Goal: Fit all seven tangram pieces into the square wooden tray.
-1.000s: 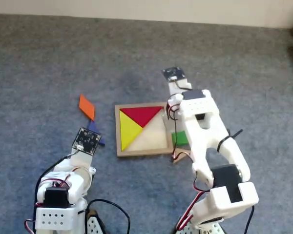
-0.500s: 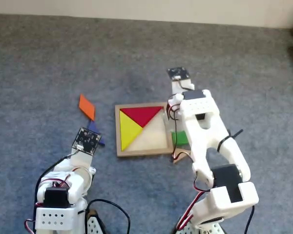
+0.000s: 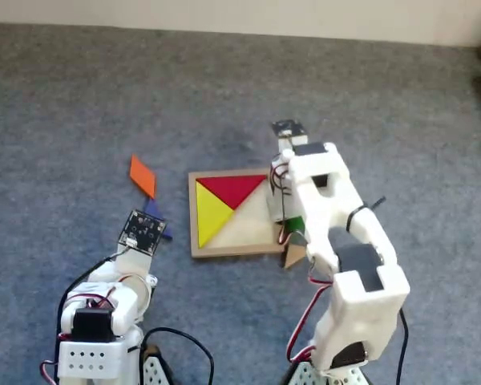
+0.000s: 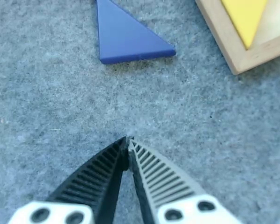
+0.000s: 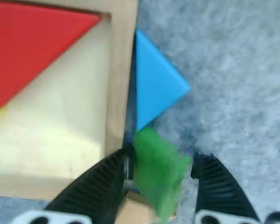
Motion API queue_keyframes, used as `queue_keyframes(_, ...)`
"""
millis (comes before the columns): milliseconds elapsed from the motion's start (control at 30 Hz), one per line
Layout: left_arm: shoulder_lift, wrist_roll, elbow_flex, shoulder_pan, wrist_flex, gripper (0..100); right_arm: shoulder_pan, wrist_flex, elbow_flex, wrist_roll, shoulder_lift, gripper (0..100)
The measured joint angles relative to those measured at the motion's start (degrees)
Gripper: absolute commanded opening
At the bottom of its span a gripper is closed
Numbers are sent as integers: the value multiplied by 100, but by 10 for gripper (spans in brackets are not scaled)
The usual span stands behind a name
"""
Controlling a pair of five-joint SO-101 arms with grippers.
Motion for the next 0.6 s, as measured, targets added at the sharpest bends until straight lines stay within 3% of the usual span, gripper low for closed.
queue_keyframes(367, 0, 0, 0, 0, 0, 5, 316, 70, -132, 0, 114, 37)
queue_keyframes(600, 0, 0, 0, 0, 0, 5, 352, 88, -114, 9, -299, 8)
